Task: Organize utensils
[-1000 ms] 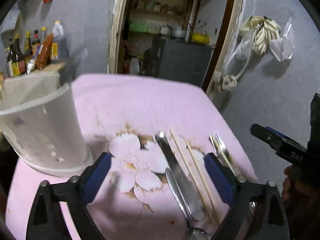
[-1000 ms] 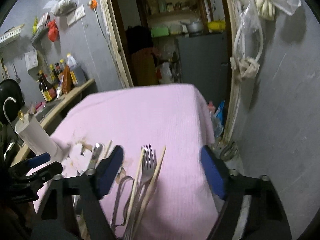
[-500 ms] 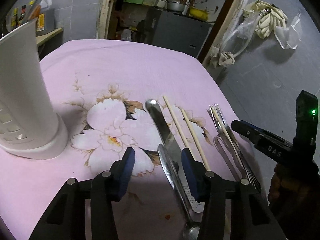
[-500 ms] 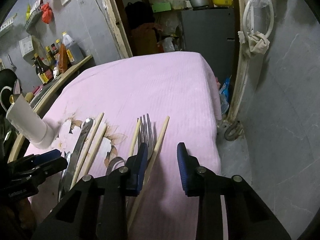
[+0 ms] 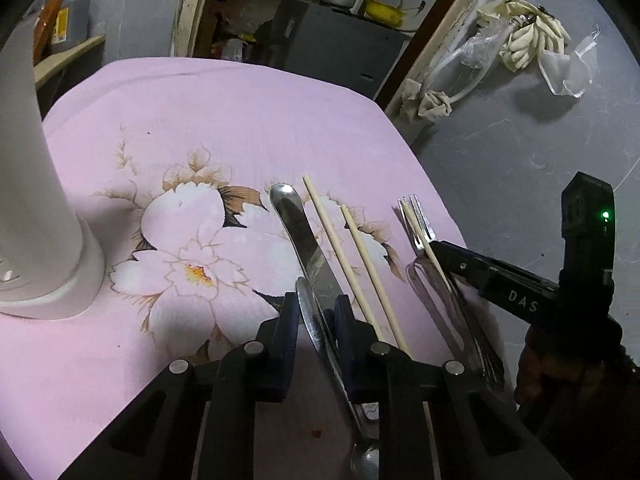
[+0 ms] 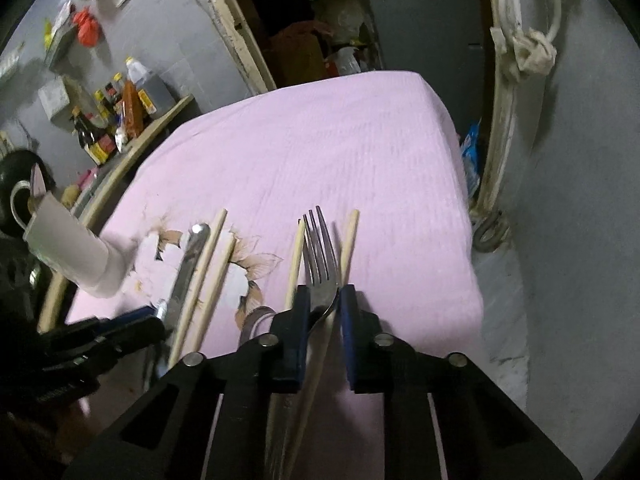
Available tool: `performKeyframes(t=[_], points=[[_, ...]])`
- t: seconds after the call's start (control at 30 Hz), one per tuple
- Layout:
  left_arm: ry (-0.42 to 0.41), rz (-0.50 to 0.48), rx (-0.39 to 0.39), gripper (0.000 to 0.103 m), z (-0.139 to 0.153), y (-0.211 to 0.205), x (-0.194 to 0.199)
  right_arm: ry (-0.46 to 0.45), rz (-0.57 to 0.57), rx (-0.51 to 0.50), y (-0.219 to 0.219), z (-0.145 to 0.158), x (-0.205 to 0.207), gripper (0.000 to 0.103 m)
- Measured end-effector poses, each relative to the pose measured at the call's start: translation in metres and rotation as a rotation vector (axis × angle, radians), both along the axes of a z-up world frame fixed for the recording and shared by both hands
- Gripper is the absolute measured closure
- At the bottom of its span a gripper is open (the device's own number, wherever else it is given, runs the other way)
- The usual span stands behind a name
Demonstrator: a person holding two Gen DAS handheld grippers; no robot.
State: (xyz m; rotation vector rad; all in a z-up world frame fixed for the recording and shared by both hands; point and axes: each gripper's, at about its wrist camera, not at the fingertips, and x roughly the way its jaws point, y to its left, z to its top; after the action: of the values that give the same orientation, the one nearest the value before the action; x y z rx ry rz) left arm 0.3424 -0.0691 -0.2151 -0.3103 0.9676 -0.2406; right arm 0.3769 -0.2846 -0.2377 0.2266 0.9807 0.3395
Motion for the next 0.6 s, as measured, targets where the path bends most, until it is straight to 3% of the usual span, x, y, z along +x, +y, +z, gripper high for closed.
performKeyframes(t=[0.13, 0.2, 0.5, 0.6], points=[[0.012, -0.014, -0.002, 0.086, 0.0, -0.001, 0.004, 0.057, -0.031, 0.088, -0.009, -0.006, -0.002, 0.093], [0.015, -0.013, 0.023, 0.093, 0.0, -0.003, 0.006, 0.085, -0.033, 0.11, -0.011, -0.009, -0.004, 0.092], [0.025, 0.009, 0.001, 0.099, 0.002, 0.0, 0.006, 0.098, -0.025, 0.121, -0.009, -0.008, -0.018, 0.093], [0.021, 0.015, 0.009, 0.101, 0.005, -0.003, 0.001, 0.085, -0.015, 0.118, -0.009, -0.002, -0.021, 0.102]])
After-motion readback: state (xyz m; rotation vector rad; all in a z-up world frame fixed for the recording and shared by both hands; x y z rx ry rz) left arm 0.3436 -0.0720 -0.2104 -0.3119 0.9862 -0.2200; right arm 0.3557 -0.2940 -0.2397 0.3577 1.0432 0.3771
